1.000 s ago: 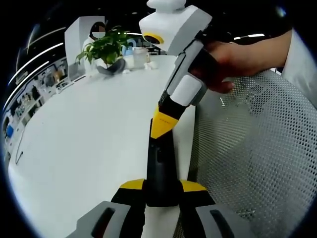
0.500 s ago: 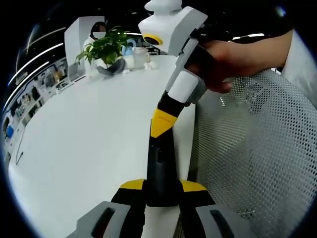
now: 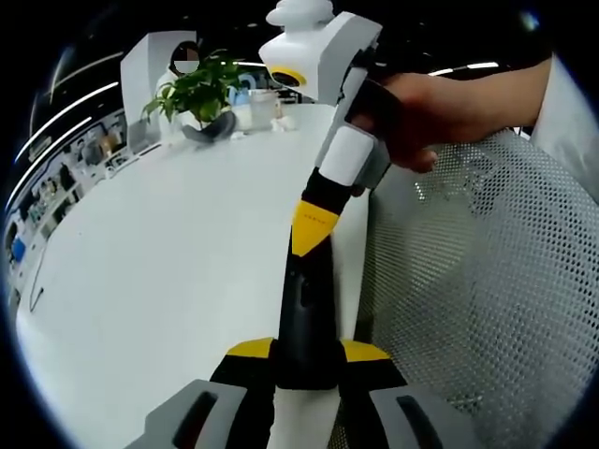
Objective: Press the specified remote control buttons in sequence, fully releasing each button before pressing the next.
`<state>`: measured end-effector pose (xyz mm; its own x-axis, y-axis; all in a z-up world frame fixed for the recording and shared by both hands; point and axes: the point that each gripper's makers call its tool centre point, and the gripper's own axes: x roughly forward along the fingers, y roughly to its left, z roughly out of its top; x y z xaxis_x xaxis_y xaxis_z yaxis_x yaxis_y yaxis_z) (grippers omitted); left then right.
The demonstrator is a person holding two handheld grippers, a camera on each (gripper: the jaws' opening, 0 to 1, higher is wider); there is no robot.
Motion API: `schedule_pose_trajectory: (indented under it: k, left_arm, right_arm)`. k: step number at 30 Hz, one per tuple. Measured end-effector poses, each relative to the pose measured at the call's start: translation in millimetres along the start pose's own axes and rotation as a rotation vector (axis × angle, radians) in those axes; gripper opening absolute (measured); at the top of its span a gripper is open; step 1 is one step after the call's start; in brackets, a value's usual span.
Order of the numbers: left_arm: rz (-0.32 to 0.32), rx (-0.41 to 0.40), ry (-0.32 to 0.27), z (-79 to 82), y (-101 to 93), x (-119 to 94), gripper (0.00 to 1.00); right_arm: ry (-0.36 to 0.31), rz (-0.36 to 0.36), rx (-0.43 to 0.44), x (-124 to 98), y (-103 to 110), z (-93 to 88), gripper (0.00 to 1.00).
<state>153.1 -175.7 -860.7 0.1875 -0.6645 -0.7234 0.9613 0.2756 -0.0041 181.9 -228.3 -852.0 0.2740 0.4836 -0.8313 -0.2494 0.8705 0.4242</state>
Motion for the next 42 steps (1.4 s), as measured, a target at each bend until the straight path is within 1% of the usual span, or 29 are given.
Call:
schedule_pose_trajectory:
  k: [7,9,10,11,14,15,17,18,19,21,22,25,26,28,30,32,34,37,39,42]
  left_arm:
    - [-0.001,0.000,-0.001,0.3,0.1,-0.1,0.25]
    - [-0.001,-0.001,-0.001,0.3,0.4,0.2,0.25]
    - [-0.001,-0.001,-0.001,0.3,0.4,0.2,0.25]
    - [-0.001,-0.001,-0.002,0.4,0.5,0.3,0.25]
    - [0.000,-0.003,-0.003,0.6,0.8,0.5,0.24]
    - [0.000,-0.002,-0.002,0.7,0.8,0.5,0.24]
    - [0.001,-0.002,-0.002,0.7,0.9,0.6,0.24]
    - [0.001,-0.002,-0.001,0.6,1.0,0.7,0.24]
    - [0.001,-0.001,-0.001,0.7,0.9,0.7,0.24]
    - [0.001,-0.001,-0.001,0.8,0.8,0.5,0.24]
    - [0.001,-0.001,0.000,0.8,0.8,0.5,0.24]
    - [0.002,0.000,0.002,0.9,0.8,0.6,0.24]
    - [0.002,0.000,0.002,1.0,0.7,0.6,0.24]
    - [0.002,0.000,0.004,1.0,0.7,0.7,0.24]
    - [0.004,-0.001,0.004,1.1,0.8,0.7,0.24]
    - [0.004,-0.001,0.003,1.0,0.7,0.6,0.24]
    - [0.004,-0.001,0.003,1.2,0.5,0.3,0.24]
    - [0.004,-0.001,0.001,1.1,0.4,0.2,0.24]
    - [0.003,-0.001,0.001,1.0,0.4,0.1,0.24]
    - [0.003,-0.001,0.001,0.9,0.4,0.3,0.24]
  right_arm:
    - [-0.008,-0.002,-0.001,0.5,1.2,-0.7,0.00]
    - [-0.008,0.004,0.016,1.2,-1.1,-0.2,0.00]
    - [-0.006,0.019,0.047,1.2,-1.3,-0.1,0.00]
    - [-0.008,0.025,0.060,1.3,-1.9,0.1,0.00]
    - [-0.003,0.013,0.053,1.7,-0.7,0.7,0.00]
    - [0.013,-0.013,0.048,2.0,-0.4,0.9,0.00]
    - [0.056,-0.048,0.005,2.3,-1.4,0.5,0.00]
    - [0.088,-0.059,0.013,3.1,-0.5,0.4,0.00]
    - [0.119,-0.059,0.026,3.4,-0.6,0.5,0.00]
    - [0.155,-0.055,0.066,3.8,-1.6,0.7,0.00]
    - [0.162,-0.053,0.068,4.1,-2.3,1.0,0.00]
    - [0.214,-0.055,0.080,4.7,-2.8,1.0,0.00]
    - [0.248,-0.058,0.081,4.6,-2.5,0.2,0.00]
    - [0.295,-0.067,0.107,4.7,-2.9,0.0,0.00]
    - [0.330,-0.068,0.101,5.3,-2.9,0.4,0.00]
    - [0.352,-0.066,0.116,5.5,-3.9,0.5,0.00]
    - [0.361,-0.059,0.098,4.1,-2.1,-1.1,0.00]
    - [0.355,-0.060,0.101,2.5,-1.1,-1.9,0.00]
    - [0.346,-0.053,0.096,2.5,-2.2,-1.5,0.00]
    - [0.318,-0.051,0.120,1.0,-1.3,-1.9,0.00]
